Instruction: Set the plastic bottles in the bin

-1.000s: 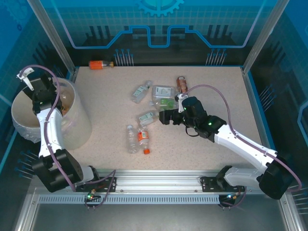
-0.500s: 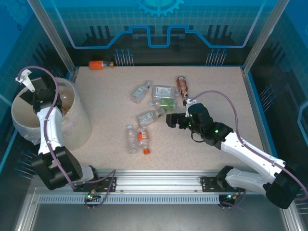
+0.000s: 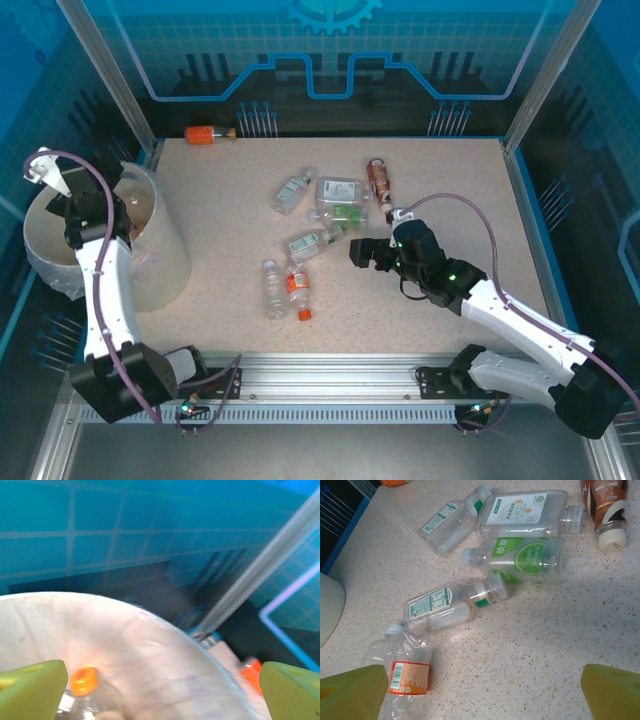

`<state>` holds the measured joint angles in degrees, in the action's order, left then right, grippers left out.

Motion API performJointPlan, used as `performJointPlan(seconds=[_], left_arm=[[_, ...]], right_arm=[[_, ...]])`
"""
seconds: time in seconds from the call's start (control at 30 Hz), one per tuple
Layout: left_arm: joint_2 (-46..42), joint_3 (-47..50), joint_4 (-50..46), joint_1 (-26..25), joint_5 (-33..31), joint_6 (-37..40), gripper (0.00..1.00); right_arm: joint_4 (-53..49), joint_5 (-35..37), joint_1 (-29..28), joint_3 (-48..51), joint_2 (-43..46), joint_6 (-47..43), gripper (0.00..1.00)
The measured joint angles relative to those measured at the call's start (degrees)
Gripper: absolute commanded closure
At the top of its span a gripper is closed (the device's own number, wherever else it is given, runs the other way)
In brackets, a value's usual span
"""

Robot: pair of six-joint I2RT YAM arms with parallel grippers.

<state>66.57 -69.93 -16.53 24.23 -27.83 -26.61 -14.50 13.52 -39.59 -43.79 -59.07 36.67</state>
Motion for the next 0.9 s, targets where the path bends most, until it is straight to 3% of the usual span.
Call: performJointPlan(seconds=[0.2, 0.7, 0.9], left_arm=[[-3.3, -2.4, -1.6, -10.4, 1.8, -0.9, 0.01], [0.7, -6.2, -8.7, -45.7, -3.6, 2.7, 0.01], [4.4, -6.1, -15.8, -54.7, -4.8, -1.4, 0.01]], right_arm=[[0.5, 0.0, 0.3, 0.0, 0.0, 0.4, 0.0], [1.2, -0.5, 0.8, 0.0, -0.2, 0.4, 0.0], [1.5, -1.0, 0.8, 0.0, -0.2, 0.5, 0.0]])
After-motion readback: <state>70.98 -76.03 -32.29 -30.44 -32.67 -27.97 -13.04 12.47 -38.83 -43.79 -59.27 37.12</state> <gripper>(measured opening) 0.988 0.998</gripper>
